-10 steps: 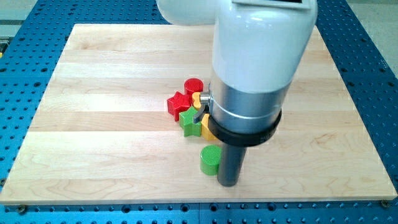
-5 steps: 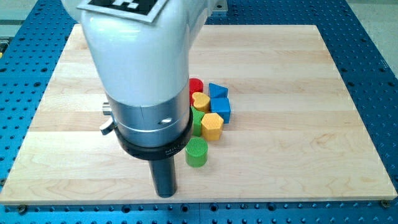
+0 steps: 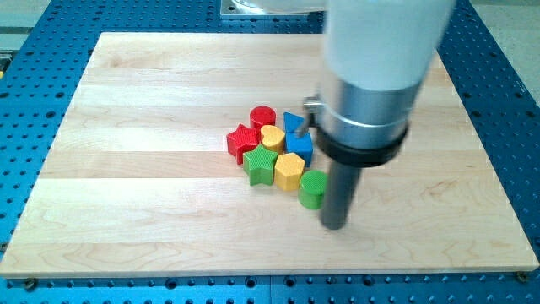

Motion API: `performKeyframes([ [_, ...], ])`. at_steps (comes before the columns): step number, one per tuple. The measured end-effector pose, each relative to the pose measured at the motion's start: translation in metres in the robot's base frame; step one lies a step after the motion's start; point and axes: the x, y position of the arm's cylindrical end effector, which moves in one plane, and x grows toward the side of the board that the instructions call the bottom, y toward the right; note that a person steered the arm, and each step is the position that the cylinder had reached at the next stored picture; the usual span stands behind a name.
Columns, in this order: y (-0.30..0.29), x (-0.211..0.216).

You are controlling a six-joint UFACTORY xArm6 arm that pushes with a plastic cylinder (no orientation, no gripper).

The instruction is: Push the green circle into the group of blocks

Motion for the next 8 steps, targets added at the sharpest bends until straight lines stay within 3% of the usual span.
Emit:
performKeyframes([
  [1, 0.023, -0.009],
  [3, -0.032, 0.014],
  [8, -0.028, -0.044],
])
